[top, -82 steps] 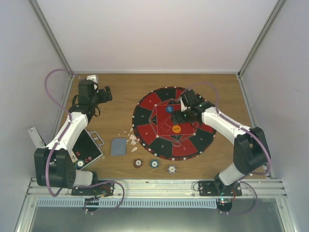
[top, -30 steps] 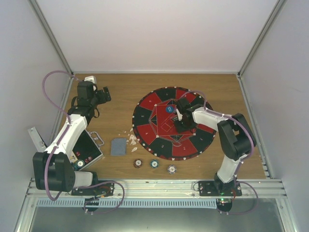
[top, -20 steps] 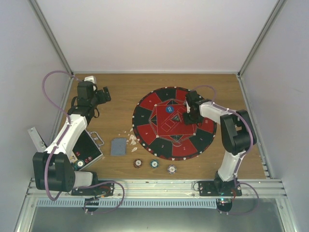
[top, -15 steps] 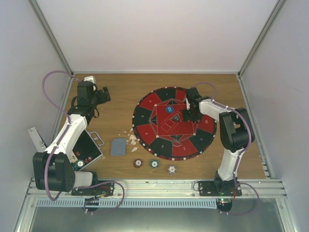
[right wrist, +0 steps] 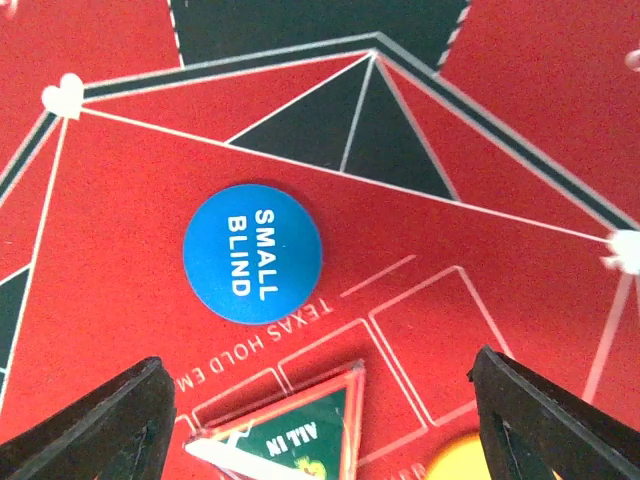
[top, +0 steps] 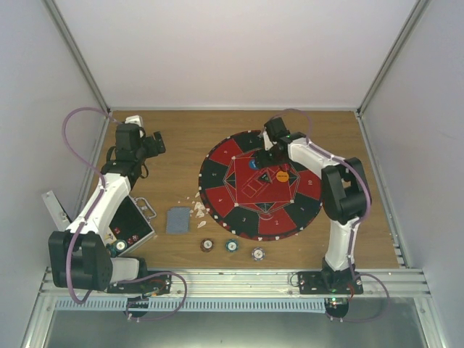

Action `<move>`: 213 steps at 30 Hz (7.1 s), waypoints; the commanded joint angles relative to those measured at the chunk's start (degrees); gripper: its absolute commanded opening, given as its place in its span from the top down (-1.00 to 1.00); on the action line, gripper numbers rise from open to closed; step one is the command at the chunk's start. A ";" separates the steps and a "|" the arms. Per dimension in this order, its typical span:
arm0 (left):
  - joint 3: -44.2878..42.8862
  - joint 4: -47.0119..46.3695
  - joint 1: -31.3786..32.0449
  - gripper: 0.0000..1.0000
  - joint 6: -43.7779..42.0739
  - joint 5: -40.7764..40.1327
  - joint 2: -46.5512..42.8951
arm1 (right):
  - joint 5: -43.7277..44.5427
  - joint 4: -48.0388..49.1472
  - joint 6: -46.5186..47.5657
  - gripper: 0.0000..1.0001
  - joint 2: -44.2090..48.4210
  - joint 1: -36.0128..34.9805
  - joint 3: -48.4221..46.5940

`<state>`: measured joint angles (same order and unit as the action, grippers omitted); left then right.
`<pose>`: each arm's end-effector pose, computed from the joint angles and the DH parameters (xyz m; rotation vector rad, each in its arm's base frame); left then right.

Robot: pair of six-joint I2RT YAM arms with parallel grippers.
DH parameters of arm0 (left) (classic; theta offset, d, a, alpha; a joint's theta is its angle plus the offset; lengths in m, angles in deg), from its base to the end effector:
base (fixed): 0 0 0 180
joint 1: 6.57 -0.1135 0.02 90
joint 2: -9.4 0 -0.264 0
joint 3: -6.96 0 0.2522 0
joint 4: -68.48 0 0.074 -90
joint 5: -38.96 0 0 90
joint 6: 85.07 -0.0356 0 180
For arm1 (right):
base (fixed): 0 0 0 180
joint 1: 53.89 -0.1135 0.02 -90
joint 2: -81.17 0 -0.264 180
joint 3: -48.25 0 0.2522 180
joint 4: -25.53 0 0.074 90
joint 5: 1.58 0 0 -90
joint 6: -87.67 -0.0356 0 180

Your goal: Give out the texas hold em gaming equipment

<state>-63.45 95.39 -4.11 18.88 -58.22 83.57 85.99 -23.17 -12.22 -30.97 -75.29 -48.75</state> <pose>0.2936 -0.0082 0.2952 -0.2849 2.0823 -0.0403 0.3823 0.1515 0.1938 -0.2844 2.6894 0.2247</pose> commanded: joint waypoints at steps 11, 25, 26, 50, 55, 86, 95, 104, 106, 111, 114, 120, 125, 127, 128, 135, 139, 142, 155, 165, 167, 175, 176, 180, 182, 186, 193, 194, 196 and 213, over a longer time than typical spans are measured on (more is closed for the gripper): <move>1.32 -1.12 -0.09 -0.98 0.98 0.58 -1.93 | 3.76 -1.59 -1.60 -0.35 -4.49 -3.36 2.58; 2.06 -1.80 -0.09 -0.98 1.75 2.02 -0.76 | 4.71 -2.69 -4.67 -0.04 8.37 -3.82 19.06; 2.06 -1.87 -0.09 -0.98 1.82 2.24 -0.64 | 4.76 -2.84 -4.81 -0.03 8.99 -3.82 19.75; 1.79 -2.31 -0.09 -0.98 1.95 2.93 1.07 | 1.55 -5.74 -12.24 0.03 18.26 -3.82 31.72; 1.82 -2.51 -0.09 -0.98 2.22 3.01 1.06 | 0.76 -6.39 -11.56 0.01 19.50 -3.82 29.79; 3.77 -1.06 -0.09 -0.98 3.71 1.20 -6.59 | -31.87 15.47 -15.98 -0.18 -9.86 8.55 -0.56; 3.86 -0.92 -0.09 -0.98 3.27 1.22 -6.72 | -33.46 15.12 -14.72 -0.17 -14.42 8.29 -1.71; 4.39 -0.85 -0.09 -0.98 3.33 1.48 -6.61 | -35.48 14.52 -13.33 -0.17 -12.08 5.61 3.76; 4.64 -0.96 -0.09 -0.98 3.36 1.60 -6.61 | -36.20 14.74 -12.75 -0.17 -11.84 4.75 4.87; 4.70 -0.87 -0.09 -0.98 3.53 2.55 -6.26 | -38.00 12.91 -10.29 -0.17 -12.84 3.42 3.54; 4.85 -0.59 -0.09 -0.98 3.47 2.61 -6.36 | -38.26 11.43 -8.74 -0.17 -13.09 2.36 3.53; 5.55 -0.23 -0.11 -0.98 3.53 2.88 -6.97 | -38.64 8.33 -6.16 -0.17 -13.37 0.15 3.72; 6.01 0.10 -0.09 -0.98 3.53 3.46 -7.49 | -39.15 6.39 -4.36 -0.17 -13.72 -2.21 2.99; 6.17 0.34 -0.09 -0.98 3.46 3.57 -7.76 | -39.26 5.54 -3.75 -0.17 -14.05 -3.24 2.50; 6.27 0.34 -0.09 -0.98 3.45 3.62 -7.93 | -39.28 5.26 -3.60 -0.17 -14.34 -3.81 2.23; 6.71 1.05 -0.09 -0.98 3.03 3.67 -9.16 | -37.60 4.25 -3.12 -0.16 -15.23 -6.52 0.38; 7.04 1.35 -0.09 -0.98 2.76 3.42 -10.12 | -35.20 5.36 -4.34 -0.17 -14.23 -6.60 0.28; 7.03 1.50 -0.09 -0.98 2.57 3.30 -10.57 | -32.83 5.09 -4.96 -0.25 -13.20 -6.65 -2.66; 7.00 2.28 -0.09 -0.98 2.10 2.59 -12.12 | -18.99 -0.22 2.76 -0.85 9.77 -7.55 3.46; 8.27 2.27 -0.03 -0.98 3.18 4.53 -12.57 | -6.65 -13.95 -1.81 -0.82 36.62 -23.51 21.01; 8.98 2.00 -0.05 -0.98 3.14 4.32 -13.29 | -3.05 -15.90 -5.38 -0.82 39.10 -28.66 23.01; 10.03 1.64 -0.03 -0.98 2.73 3.39 -13.97 | 4.98 -21.46 -15.10 -0.85 40.43 -43.57 28.18; 10.03 1.67 -0.01 -0.98 2.74 3.56 -14.03 | 5.34 -21.67 -15.85 -0.85 40.18 -44.69 28.62; 10.61 1.61 -0.07 -0.98 2.86 3.82 -14.36 | 5.84 -20.42 -16.88 -0.85 38.31 -48.13 30.75; 10.92 1.61 -0.07 -0.98 2.98 3.82 -14.37 | 5.61 -19.42 -16.60 -0.83 37.06 -49.00 31.46; 10.94 1.35 -0.01 -0.98 3.10 3.99 -13.86 | 6.73 -19.04 -16.38 -0.83 34.73 -50.27 32.26; 11.15 1.30 -0.04 -0.98 3.45 4.10 -13.35 | 7.71 -19.26 -17.72 -0.78 31.71 -51.44 32.82; 11.19 1.24 -0.07 -0.98 3.45 4.07 -13.36 | 7.83 -19.19 -17.88 -0.76 31.42 -51.45 33.05; 11.34 1.23 -0.08 -0.98 3.45 4.03 -13.44 | 7.99 -19.01 -18.20 -0.69 31.05 -51.45 33.23; 11.62 1.22 -0.03 -0.98 3.80 4.34 -14.03 | 7.42 -17.69 -18.78 -0.23 29.35 -51.45 33.91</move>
<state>-52.71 98.32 -4.11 22.16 -54.28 70.41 93.46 -41.77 -30.30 -1.33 -126.20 -15.53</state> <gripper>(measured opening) 0.990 0.626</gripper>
